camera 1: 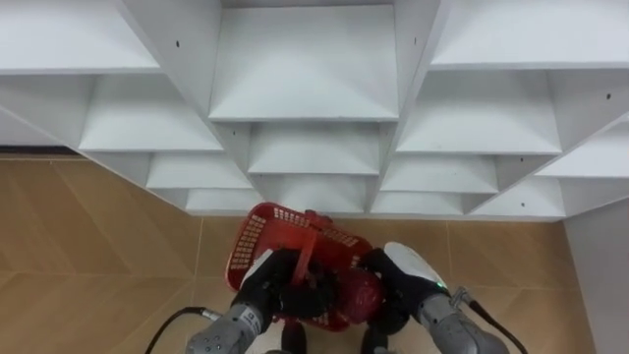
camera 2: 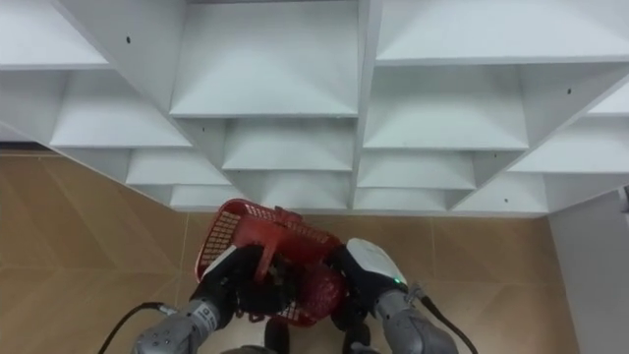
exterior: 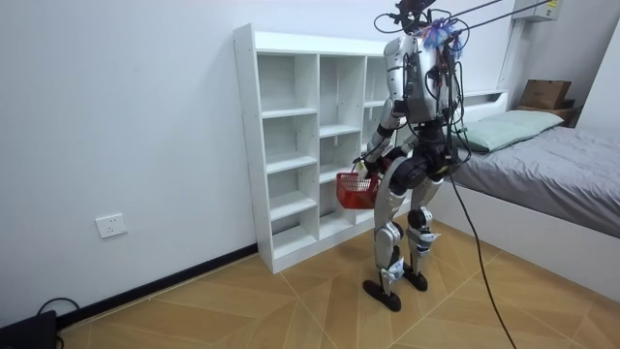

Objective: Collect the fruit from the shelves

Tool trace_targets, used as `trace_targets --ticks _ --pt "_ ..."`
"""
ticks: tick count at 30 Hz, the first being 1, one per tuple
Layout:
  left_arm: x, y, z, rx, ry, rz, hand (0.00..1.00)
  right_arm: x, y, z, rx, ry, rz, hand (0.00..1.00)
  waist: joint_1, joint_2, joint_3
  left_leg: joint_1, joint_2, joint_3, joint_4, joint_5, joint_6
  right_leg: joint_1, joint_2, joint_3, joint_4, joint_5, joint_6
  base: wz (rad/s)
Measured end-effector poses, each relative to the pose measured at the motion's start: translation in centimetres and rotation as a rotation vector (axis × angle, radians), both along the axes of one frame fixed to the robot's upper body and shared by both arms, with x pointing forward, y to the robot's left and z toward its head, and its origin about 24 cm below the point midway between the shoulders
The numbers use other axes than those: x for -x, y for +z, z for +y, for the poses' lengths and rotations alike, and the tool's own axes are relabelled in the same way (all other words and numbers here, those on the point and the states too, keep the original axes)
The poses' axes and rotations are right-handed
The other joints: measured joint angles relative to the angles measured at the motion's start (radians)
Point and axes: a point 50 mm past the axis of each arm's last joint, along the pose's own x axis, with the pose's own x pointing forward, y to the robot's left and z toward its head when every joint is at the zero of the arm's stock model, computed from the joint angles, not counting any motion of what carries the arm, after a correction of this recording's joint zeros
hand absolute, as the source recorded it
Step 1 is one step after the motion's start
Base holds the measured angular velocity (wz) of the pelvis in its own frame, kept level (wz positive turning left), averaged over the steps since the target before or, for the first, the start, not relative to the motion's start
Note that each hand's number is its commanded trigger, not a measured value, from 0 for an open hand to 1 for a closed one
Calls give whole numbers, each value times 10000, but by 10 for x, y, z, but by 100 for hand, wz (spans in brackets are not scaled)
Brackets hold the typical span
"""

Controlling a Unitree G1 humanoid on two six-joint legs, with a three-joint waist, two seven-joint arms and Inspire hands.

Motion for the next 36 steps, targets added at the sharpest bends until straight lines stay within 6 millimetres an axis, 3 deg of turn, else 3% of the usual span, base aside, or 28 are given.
trace_targets --ticks 27,29,30,31,36 --pt "1 3 -4 698 -296 100 100 0 -3 -3 -7 -288 105 100 -5 48 -3 -152 33 8 155 -9 -11 -167 1 0 183 -15 -43 0" --pt "1 3 -5 736 -290 117 100 -1 -3 -3 29 -328 53 58 -5 60 -5 -149 36 8 156 -9 -11 -167 1 -4 197 -14 -44 0" --pt "1 3 -5 809 -238 144 100 -2 -3 -3 33 -338 18 17 1 67 -2 -147 39 8 158 -9 -11 -167 1 -7 206 -13 -47 0" --pt "1 3 -5 848 -213 159 100 -2 -3 -3 46 -392 -27 0 0 73 -3 -145 42 8 157 -9 -12 -167 2 -12 208 -10 -52 0" --pt "3 2 -10 967 -330 247 100 0 -8 -6 -102 -919 137 0 3 86 -5 -141 34 13 136 -8 -12 -179 0 3 223 -12 -54 0"
